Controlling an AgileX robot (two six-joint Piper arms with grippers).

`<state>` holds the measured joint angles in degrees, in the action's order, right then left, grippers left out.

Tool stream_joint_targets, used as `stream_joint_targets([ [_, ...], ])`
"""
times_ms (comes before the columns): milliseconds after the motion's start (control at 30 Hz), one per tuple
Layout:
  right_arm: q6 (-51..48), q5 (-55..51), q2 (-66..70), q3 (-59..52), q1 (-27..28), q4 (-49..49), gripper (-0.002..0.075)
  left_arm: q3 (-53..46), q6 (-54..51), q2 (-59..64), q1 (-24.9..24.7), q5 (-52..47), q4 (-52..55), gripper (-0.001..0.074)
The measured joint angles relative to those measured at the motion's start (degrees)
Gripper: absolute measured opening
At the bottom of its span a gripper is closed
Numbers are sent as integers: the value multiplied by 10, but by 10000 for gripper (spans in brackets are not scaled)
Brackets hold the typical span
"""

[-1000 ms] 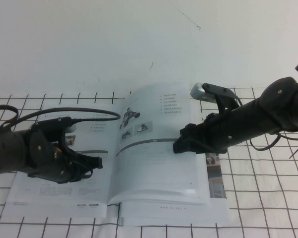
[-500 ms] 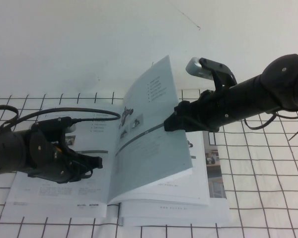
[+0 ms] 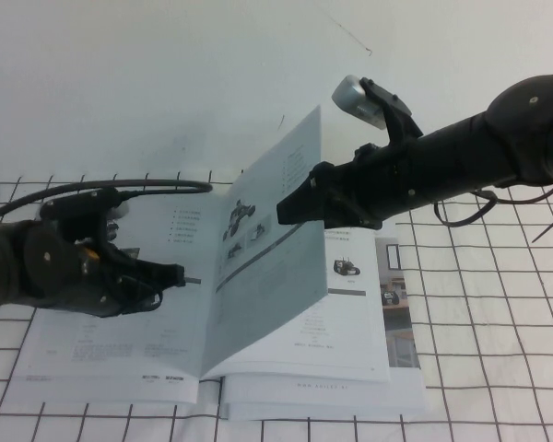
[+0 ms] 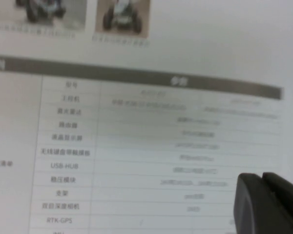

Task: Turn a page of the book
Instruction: Open the closed book

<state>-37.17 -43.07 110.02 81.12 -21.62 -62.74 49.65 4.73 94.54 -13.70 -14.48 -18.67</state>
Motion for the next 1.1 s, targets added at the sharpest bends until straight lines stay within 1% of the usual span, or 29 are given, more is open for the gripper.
stream_joint_targets([
  [100,-21,-5,0,0,0,-37,444,0,-11,-48,0,-19,0,-2],
  [267,-57,-9,0,0,0,-96,444,0,-30,-152,-1,-93,-5,-3],
  [333,-68,-9,0,0,0,-109,444,-12,-53,-191,-15,-111,-17,-3],
  [400,-76,-9,0,0,0,-116,444,-31,-74,-232,-40,-117,-35,-3],
  [500,-83,-13,0,0,0,-119,444,-66,-96,-290,-103,-113,-59,-3],
  [633,-87,-15,0,0,0,-126,444,-111,-100,-336,-225,-64,-69,-3],
  [767,-91,-16,0,0,0,-129,444,-143,-100,-350,-344,27,-75,-3],
  [900,-91,-21,0,0,0,-130,444,-158,-110,-328,-442,145,-73,-3],
  [967,-92,-24,0,0,0,-131,444,-159,-126,-303,-478,209,-71,-3],
  [1033,-93,-27,0,0,0,-131,444,-159,-130,-272,-497,260,-71,-3],
  [1100,-93,-29,0,0,0,-131,444,-157,-131,-235,-502,285,-78,-3],
])
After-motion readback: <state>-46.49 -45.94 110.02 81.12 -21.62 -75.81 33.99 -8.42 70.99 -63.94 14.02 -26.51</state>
